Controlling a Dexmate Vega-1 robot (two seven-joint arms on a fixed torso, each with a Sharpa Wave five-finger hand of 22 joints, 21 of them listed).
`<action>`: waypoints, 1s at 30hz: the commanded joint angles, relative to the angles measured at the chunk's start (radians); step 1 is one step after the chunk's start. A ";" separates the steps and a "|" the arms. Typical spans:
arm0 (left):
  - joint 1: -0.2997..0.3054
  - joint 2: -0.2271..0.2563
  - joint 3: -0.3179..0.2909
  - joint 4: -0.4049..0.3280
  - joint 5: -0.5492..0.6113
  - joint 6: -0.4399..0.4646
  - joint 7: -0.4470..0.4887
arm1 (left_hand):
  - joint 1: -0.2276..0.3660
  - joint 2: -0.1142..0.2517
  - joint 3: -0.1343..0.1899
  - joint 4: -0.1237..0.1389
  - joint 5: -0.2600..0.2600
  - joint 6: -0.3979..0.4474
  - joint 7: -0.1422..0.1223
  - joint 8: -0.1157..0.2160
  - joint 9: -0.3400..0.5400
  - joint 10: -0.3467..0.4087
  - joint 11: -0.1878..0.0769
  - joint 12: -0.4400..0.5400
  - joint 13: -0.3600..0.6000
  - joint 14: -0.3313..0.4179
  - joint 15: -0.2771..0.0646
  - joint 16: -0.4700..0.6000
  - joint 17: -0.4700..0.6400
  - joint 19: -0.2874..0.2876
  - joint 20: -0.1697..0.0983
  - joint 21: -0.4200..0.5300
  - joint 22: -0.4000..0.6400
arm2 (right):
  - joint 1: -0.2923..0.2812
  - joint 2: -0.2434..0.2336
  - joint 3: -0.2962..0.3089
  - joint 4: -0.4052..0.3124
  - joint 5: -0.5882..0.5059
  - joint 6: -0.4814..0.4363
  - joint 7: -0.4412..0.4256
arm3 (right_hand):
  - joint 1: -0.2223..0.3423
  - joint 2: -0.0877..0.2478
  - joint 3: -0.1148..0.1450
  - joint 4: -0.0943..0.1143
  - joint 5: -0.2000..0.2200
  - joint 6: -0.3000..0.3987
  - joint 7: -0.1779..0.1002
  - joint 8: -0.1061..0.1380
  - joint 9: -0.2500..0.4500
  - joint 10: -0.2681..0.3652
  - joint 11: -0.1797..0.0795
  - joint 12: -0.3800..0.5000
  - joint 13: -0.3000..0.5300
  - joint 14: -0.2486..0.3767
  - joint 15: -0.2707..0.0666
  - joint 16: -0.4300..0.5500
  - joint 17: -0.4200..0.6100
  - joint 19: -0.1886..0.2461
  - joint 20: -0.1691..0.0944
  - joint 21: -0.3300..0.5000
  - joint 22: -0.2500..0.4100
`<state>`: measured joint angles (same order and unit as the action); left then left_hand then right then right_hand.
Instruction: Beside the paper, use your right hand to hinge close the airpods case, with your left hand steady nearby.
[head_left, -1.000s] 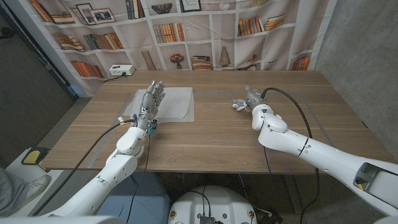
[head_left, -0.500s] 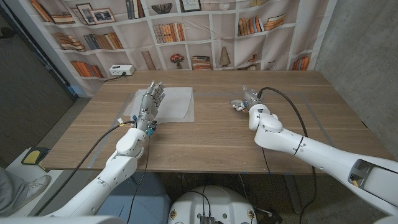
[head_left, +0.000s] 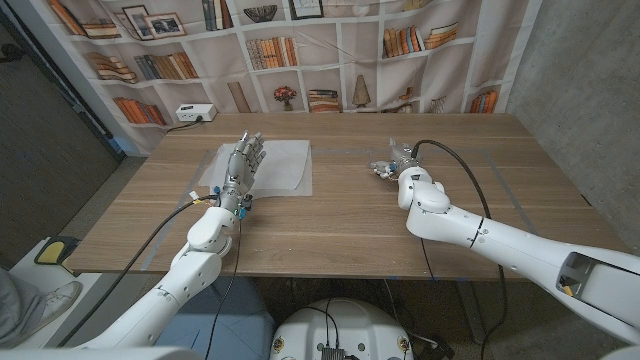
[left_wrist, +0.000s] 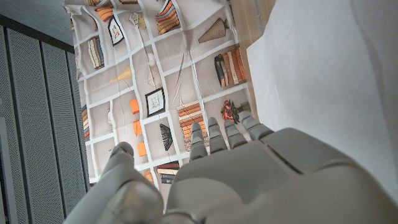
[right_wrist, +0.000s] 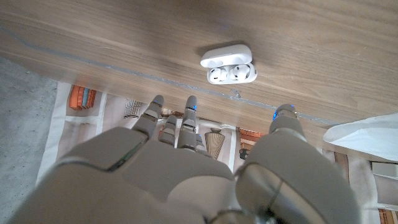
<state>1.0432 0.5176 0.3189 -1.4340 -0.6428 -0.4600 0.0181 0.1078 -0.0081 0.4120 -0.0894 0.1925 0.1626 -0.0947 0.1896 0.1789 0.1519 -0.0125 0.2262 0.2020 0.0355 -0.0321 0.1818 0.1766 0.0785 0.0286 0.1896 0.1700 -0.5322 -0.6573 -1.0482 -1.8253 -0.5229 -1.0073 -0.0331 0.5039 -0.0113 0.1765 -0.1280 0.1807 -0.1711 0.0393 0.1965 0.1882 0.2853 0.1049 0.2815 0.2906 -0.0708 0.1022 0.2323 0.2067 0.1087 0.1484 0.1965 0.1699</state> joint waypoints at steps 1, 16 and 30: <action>0.003 -0.013 -0.001 -0.002 -0.031 0.001 -0.016 | -0.004 0.000 -0.005 -0.002 0.001 0.005 0.000 0.003 0.002 0.008 -0.002 0.003 0.004 0.001 0.000 0.004 0.004 -0.004 0.002 0.002 0.006 | 0.011 -0.002 -0.026 0.003 -0.030 -0.019 0.016 | -0.008 -0.001 -0.003 0.005 0.000 -0.066 0.008 0.005 0.005 0.010 -0.003 0.007 0.005 0.010 0.004 0.007 0.005 0.011 0.005 0.006 0.005; 0.007 -0.011 0.001 -0.013 -0.023 0.002 -0.009 | -0.007 0.001 -0.006 -0.002 0.001 0.005 0.001 0.002 0.002 0.009 -0.002 0.003 0.004 0.002 0.002 0.004 0.003 -0.003 0.002 0.003 0.005 | 0.004 0.003 -0.028 0.007 -0.044 -0.013 0.020 | -0.014 -0.001 -0.006 0.007 0.001 -0.077 0.007 0.000 0.005 0.014 -0.007 0.009 0.008 0.018 0.000 0.007 0.004 0.016 0.004 0.006 0.005; 0.012 -0.013 0.006 -0.015 -0.021 0.005 -0.010 | -0.008 0.003 -0.007 -0.003 0.002 0.003 0.002 0.000 0.002 0.010 0.002 0.003 0.004 0.004 0.005 0.005 0.003 0.006 0.006 0.006 0.005 | 0.011 0.015 -0.034 0.038 -0.044 -0.008 0.036 | -0.011 0.003 -0.004 0.006 0.002 -0.078 0.007 0.001 0.005 0.015 -0.002 0.010 0.011 0.019 0.002 0.005 0.004 0.029 0.006 0.009 0.004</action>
<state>1.0536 0.5082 0.3202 -1.4486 -0.6637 -0.4599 0.0076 0.1039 -0.0041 0.4063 -0.0952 0.1925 0.1625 -0.0947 0.1896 0.1789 0.1518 -0.0126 0.2262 0.2019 0.0356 -0.0321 0.1818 0.1769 0.0785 0.0286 0.1896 0.1700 -0.5253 -0.6537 -1.0763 -1.8154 -0.5664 -1.0209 -0.0076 0.4962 -0.0115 0.1725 -0.1239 0.1807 -0.1713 0.0393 0.1965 0.1882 0.2907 0.0995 0.2849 0.2997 -0.0561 0.0984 0.2324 0.2067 0.1300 0.1483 0.1965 0.1698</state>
